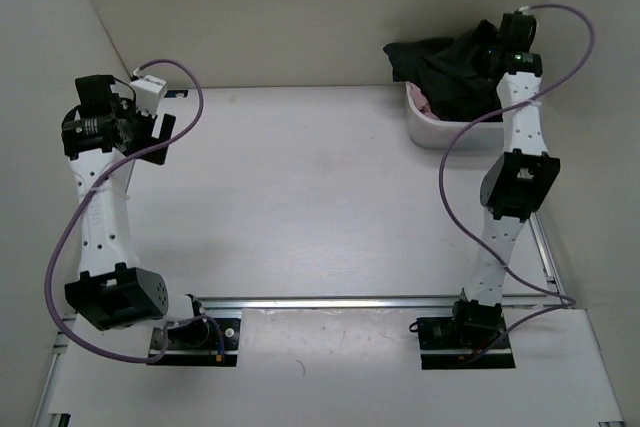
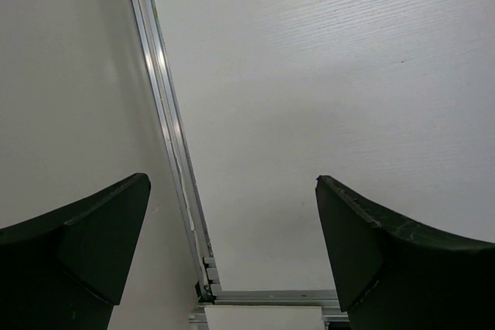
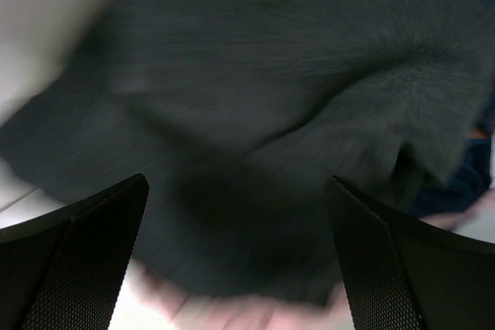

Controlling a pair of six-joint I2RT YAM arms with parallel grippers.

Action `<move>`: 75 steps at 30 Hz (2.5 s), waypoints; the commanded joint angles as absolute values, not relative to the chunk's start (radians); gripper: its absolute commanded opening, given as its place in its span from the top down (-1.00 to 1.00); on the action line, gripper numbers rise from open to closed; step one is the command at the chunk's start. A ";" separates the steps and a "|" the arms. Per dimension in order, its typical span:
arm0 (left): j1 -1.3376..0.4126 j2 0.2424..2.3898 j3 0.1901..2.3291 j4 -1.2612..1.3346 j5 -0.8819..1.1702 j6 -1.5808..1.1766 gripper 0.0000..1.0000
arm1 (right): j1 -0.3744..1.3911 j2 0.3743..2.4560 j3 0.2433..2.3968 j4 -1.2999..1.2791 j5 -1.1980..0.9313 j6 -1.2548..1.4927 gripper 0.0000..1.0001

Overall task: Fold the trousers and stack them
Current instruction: Grab the trousers from the pile

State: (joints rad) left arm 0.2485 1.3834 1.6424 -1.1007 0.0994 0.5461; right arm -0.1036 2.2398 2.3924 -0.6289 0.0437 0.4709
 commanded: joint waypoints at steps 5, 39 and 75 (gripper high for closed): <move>0.219 1.410 1.484 -0.988 0.014 0.511 -1.00 | -0.135 2.391 2.468 -0.388 -0.113 0.473 -0.58; 0.219 1.221 1.258 -0.917 0.066 0.519 -1.00 | -0.032 2.313 2.296 -0.647 -0.058 0.379 -0.95; 0.219 1.052 1.313 -0.927 0.017 0.422 -1.00 | 0.518 1.395 2.153 -0.028 -0.356 0.632 0.99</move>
State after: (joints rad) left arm 0.2222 1.0779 1.2682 -0.9268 0.0334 0.4480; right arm 0.5259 1.4059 2.2337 -0.1429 -0.3347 0.4858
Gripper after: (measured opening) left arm 0.998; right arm 0.104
